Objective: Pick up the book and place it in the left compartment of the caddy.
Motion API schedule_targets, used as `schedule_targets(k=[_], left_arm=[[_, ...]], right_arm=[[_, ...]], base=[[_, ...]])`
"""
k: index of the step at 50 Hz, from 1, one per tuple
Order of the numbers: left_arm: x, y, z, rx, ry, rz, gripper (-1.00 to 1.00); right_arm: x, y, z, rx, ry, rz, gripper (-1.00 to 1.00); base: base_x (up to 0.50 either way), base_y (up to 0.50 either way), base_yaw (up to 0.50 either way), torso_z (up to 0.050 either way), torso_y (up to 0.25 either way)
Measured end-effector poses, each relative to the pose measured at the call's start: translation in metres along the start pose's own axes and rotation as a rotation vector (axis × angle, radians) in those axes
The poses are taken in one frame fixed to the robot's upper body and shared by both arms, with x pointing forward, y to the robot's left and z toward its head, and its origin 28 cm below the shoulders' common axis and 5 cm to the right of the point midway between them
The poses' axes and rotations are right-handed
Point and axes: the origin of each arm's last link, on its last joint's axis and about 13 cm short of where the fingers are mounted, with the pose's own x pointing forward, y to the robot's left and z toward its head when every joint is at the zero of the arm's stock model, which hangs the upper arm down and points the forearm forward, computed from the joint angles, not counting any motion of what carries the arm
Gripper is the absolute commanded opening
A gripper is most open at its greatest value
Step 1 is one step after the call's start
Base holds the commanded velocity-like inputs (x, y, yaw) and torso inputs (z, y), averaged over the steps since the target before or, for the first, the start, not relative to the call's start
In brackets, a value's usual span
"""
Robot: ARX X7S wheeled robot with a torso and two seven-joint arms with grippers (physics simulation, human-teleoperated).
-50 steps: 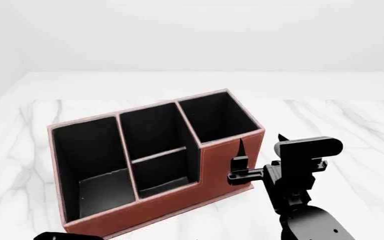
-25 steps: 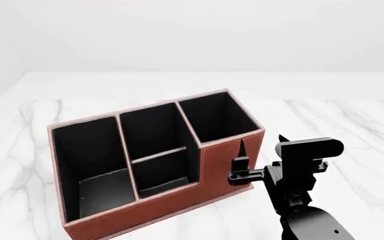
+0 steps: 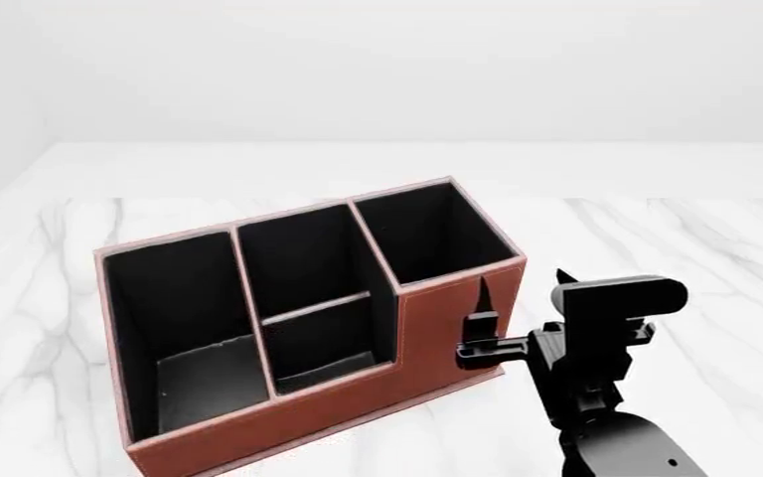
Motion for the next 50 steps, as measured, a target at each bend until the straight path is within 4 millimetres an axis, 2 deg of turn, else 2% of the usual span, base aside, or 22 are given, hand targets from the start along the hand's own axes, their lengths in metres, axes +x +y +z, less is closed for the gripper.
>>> schedule_targets(k=[12, 21, 30, 41, 50], left_arm=[[-0.002, 0.002, 0.001, -0.013, -0.001, 0.03, -1.0], [-0.016, 0.011, 0.0, 0.004, 0.02, 0.126, -1.0], [-0.041, 0.024, 0.005, 0.009, 0.009, 0.25, -1.0], [-0.071, 0.031, 0.013, -0.076, -0.077, 0.347, -1.0], [-0.117, 0.028, 0.026, -0.23, -0.24, 0.392, -1.0]], right_arm=[[0.0, -0.001, 0.0, 0.002, 0.001, -0.003, 1.0], [0.0, -0.001, 0.001, 0.001, 0.0, -0.005, 1.0], [0.0, -0.001, 0.002, 0.0, -0.003, -0.008, 1.0], [0.0, -0.001, 0.002, 0.001, -0.004, -0.01, 1.0], [0.001, -0.001, 0.001, 0.004, -0.002, -0.009, 1.0]], base=[[0.0, 0.0, 0.0, 0.0, 0.0], [0.0, 0.0, 0.0, 0.0, 0.0], [0.0, 0.0, 0.0, 0.0, 0.0], [0.0, 0.0, 0.0, 0.0, 0.0], [0.0, 0.0, 0.0, 0.0, 0.0]])
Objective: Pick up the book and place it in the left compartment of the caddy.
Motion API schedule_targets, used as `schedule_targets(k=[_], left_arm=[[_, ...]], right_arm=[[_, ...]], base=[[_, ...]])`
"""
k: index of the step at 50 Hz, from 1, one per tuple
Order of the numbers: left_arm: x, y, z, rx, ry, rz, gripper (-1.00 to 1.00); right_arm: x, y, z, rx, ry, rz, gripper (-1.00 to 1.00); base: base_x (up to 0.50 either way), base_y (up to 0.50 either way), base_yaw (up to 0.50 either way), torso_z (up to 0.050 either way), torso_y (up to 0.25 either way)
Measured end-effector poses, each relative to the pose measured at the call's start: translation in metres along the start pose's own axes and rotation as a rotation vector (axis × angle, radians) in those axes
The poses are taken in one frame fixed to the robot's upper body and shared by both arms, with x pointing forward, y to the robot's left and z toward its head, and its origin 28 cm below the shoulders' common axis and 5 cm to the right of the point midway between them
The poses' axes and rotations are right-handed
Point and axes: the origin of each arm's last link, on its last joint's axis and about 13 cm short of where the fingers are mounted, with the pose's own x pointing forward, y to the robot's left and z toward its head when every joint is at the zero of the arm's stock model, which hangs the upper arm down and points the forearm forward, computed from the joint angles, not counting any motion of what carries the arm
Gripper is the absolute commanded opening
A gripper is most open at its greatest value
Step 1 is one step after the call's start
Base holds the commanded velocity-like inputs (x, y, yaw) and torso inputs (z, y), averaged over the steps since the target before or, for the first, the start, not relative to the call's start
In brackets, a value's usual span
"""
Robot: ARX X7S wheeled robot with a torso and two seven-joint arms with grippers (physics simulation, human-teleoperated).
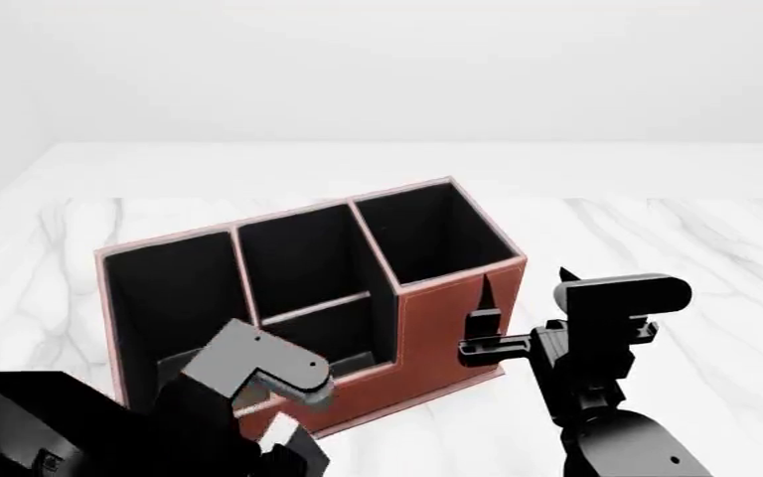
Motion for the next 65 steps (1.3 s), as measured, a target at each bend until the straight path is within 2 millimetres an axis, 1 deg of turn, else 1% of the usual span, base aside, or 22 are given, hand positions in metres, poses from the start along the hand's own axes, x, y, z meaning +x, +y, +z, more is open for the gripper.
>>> schedule_targets(k=[6, 13, 18, 26, 32, 37, 45, 53, 65], left_arm=[[-0.028, 0.008, 0.017, -0.158, -0.088, 0.066, -1.0], [-0.05, 0.019, 0.039, -0.314, -0.171, 0.141, -1.0], [-0.06, 0.029, 0.056, -0.405, -0.216, 0.202, -1.0], [-0.069, 0.047, 0.087, -0.499, -0.243, 0.286, -1.0], [-0.072, 0.06, 0.115, -0.555, -0.236, 0.336, -1.0], [-0.067, 0.073, 0.137, -0.586, -0.21, 0.38, -1.0], [-0.058, 0.087, 0.162, -0.609, -0.159, 0.444, -1.0], [-0.057, 0.093, 0.175, -0.61, -0.109, 0.485, -1.0], [-0.063, 0.092, 0.181, -0.596, -0.039, 0.492, -1.0]], right_arm=[[0.0, 0.0, 0.0, 0.001, 0.001, 0.001, 1.0], [0.0, 0.0, 0.0, 0.002, 0.001, 0.002, 1.0], [0.0, 0.001, 0.0, 0.002, 0.0, 0.003, 1.0], [0.0, 0.001, 0.001, 0.002, -0.001, 0.005, 1.0], [0.0, 0.001, 0.001, 0.002, -0.001, 0.006, 1.0], [0.0, 0.001, 0.002, 0.002, -0.002, 0.007, 1.0], [0.0, 0.001, 0.002, 0.0, -0.002, 0.006, 1.0], [0.001, 0.001, 0.002, 0.0, 0.001, 0.005, 1.0], [0.001, 0.001, 0.002, -0.004, 0.005, 0.003, 1.0]], base=[[0.0, 0.0, 0.0, 0.0, 0.0], [0.0, 0.0, 0.0, 0.0, 0.0], [0.0, 0.0, 0.0, 0.0, 0.002], [0.0, 0.0, 0.0, 0.0, 0.001], [0.0, 0.0, 0.0, 0.0, 0.0], [0.0, 0.0, 0.0, 0.0, 0.002], [0.0, 0.0, 0.0, 0.0, 0.001], [0.0, 0.0, 0.0, 0.0, 0.001], [0.0, 0.0, 0.0, 0.0, 0.002]])
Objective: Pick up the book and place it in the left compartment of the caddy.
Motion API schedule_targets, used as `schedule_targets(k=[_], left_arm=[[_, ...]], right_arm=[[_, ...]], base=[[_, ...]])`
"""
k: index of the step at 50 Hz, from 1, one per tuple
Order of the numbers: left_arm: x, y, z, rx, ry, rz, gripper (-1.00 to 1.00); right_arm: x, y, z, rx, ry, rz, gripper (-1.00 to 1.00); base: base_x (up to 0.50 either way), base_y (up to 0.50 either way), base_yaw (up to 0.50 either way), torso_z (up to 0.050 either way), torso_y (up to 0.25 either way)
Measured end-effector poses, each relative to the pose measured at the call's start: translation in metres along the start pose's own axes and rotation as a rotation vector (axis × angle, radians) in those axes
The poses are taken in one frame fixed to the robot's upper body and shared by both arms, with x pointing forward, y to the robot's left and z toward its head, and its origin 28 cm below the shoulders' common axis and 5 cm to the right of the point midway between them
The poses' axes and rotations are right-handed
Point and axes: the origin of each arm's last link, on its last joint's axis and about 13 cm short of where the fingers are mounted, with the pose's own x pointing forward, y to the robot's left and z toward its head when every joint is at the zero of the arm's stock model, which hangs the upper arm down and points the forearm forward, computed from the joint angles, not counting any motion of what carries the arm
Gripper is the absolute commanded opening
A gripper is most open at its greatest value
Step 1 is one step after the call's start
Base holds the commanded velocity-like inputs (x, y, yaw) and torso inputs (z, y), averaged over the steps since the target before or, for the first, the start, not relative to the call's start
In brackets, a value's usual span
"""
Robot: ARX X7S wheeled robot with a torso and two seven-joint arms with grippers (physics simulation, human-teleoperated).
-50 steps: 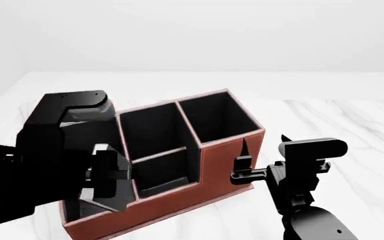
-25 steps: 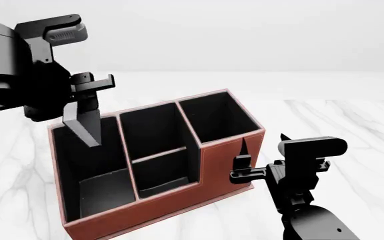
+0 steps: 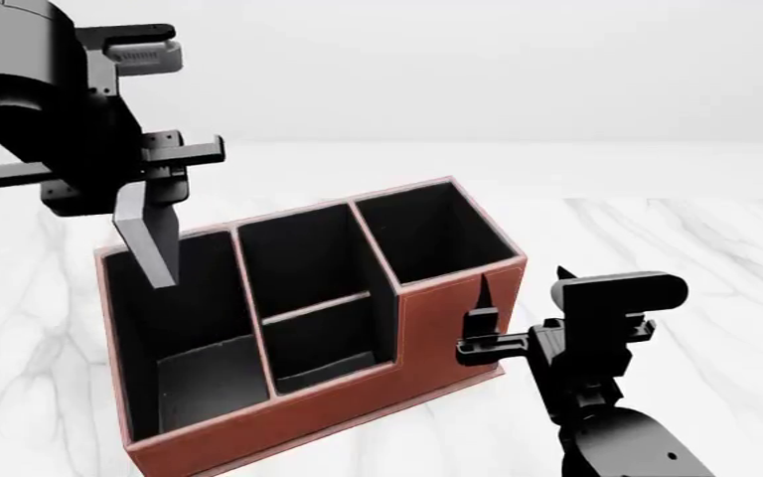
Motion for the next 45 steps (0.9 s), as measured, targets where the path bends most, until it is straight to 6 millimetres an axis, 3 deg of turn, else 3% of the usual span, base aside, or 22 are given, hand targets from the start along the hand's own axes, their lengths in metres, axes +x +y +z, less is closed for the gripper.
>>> schedule_targets(k=[17, 32, 45], left_arm=[[0.006, -0.002, 0.001, 0.028, 0.065, -0.005, -1.0], [0.046, -0.005, 0.003, 0.014, 0.123, 0.013, -1.0], [0.08, -0.007, -0.012, 0.014, 0.177, 0.028, -1.0]], right_arm=[[0.0, 0.001, 0.001, -0.003, 0.001, 0.0, 1.0], [0.0, -0.001, 0.0, 0.001, 0.002, -0.005, 1.0], [-0.001, -0.001, -0.002, 0.006, 0.005, -0.009, 1.0]], base=[[0.0, 0.0, 0.0, 0.0, 0.001], [0.0, 0.0, 0.0, 0.0, 0.001], [0.0, 0.0, 0.0, 0.0, 0.002]])
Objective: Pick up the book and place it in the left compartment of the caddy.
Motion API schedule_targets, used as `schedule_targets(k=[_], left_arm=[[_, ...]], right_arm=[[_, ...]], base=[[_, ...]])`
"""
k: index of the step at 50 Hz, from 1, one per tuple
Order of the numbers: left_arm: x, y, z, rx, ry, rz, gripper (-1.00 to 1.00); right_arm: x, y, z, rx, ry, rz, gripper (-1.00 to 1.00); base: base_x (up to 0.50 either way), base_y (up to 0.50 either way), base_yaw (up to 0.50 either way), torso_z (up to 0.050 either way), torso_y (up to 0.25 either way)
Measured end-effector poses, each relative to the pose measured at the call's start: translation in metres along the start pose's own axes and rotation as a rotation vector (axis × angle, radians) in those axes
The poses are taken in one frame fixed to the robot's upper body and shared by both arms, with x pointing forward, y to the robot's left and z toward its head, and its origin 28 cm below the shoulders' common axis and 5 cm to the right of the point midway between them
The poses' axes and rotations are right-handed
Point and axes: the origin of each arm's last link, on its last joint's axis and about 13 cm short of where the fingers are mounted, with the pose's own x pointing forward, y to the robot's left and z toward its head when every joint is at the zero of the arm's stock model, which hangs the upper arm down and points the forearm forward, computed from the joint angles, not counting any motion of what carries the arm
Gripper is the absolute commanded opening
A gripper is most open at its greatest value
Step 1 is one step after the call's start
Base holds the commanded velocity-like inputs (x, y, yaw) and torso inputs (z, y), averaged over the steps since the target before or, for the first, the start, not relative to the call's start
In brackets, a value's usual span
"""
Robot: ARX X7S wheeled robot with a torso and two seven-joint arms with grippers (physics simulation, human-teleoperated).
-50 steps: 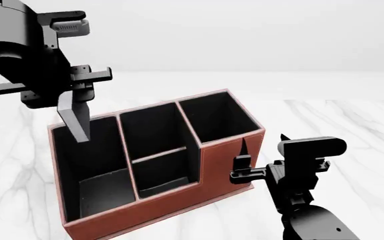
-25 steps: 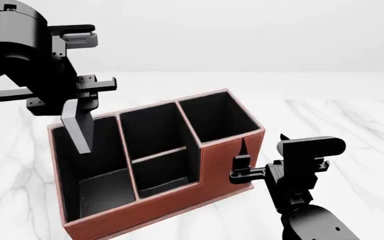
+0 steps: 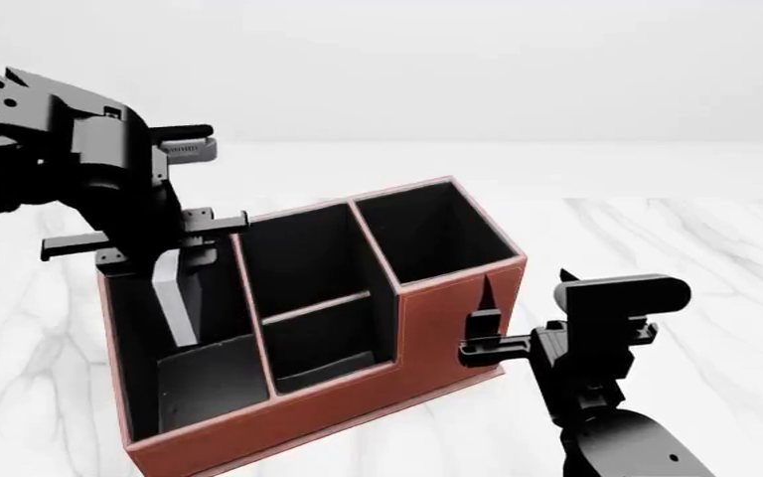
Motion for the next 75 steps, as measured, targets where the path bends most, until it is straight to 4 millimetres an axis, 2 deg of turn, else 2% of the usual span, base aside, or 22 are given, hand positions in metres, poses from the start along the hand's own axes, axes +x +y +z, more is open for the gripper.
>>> schedule_targets(k=[17, 35, 52, 75], left_arm=[[0.045, -0.003, -0.013, -0.004, 0.059, 0.016, -1.0], [0.072, -0.006, -0.018, -0.012, 0.076, 0.035, -1.0], [0.091, -0.009, -0.025, -0.014, 0.084, 0.044, -1.0], [0.105, -0.01, -0.03, -0.021, 0.068, 0.062, -1.0]], right_arm=[[-0.001, -0.001, 0.0, 0.004, -0.001, -0.003, 1.0], [-0.001, -0.002, -0.001, 0.008, -0.001, -0.007, 1.0], [-0.002, -0.003, -0.002, 0.011, 0.0, -0.012, 1.0], [-0.003, -0.004, -0.001, 0.011, -0.003, -0.016, 1.0]], base=[[0.0, 0.0, 0.0, 0.0, 0.001], [0.0, 0.0, 0.0, 0.001, 0.001], [0.0, 0.0, 0.0, 0.0, 0.001], [0.0, 0.0, 0.0, 0.0, 0.001]])
